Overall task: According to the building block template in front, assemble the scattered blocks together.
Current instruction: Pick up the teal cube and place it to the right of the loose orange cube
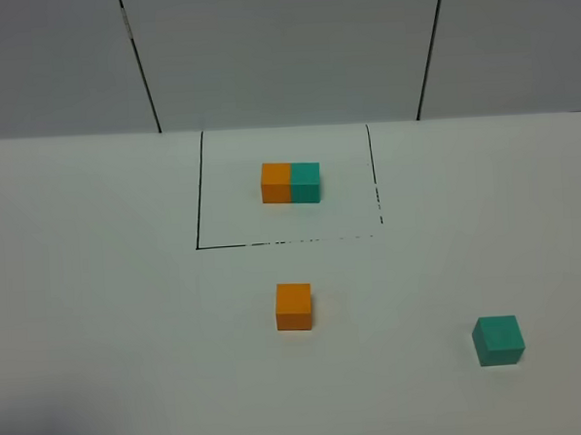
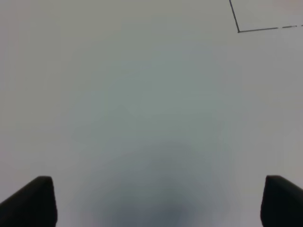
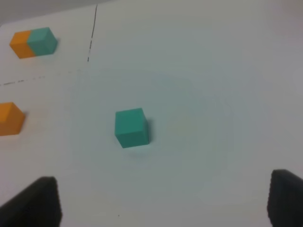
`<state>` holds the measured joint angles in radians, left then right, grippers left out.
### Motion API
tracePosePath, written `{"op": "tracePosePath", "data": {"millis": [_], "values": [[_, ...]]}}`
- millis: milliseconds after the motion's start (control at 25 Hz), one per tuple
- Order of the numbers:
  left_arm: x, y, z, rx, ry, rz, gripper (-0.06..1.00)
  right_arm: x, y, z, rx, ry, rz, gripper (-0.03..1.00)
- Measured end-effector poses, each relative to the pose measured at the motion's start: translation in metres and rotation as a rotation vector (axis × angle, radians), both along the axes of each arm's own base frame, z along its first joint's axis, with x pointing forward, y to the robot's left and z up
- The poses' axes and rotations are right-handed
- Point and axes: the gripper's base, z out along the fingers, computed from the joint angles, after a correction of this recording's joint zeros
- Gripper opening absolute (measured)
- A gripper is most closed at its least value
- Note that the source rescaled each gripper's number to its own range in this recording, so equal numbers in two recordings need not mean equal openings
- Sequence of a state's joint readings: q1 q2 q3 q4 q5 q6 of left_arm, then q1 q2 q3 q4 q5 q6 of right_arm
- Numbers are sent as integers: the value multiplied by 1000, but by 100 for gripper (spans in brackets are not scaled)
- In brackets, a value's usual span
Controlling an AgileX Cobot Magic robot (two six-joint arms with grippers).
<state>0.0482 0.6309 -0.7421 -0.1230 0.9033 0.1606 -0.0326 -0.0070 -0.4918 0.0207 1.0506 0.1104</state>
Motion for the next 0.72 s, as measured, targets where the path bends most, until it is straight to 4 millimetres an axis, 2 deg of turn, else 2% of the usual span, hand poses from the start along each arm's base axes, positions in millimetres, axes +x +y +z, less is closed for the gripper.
{"op": "tracePosePath", "data": {"millis": [400,720], "values": [[-68,-1,-21,7,-113,32,81,0,0,0,0,0,0,74],[-90,-1,-41,26,-131,29,78,0,0,0,0,0,0,74]]}}
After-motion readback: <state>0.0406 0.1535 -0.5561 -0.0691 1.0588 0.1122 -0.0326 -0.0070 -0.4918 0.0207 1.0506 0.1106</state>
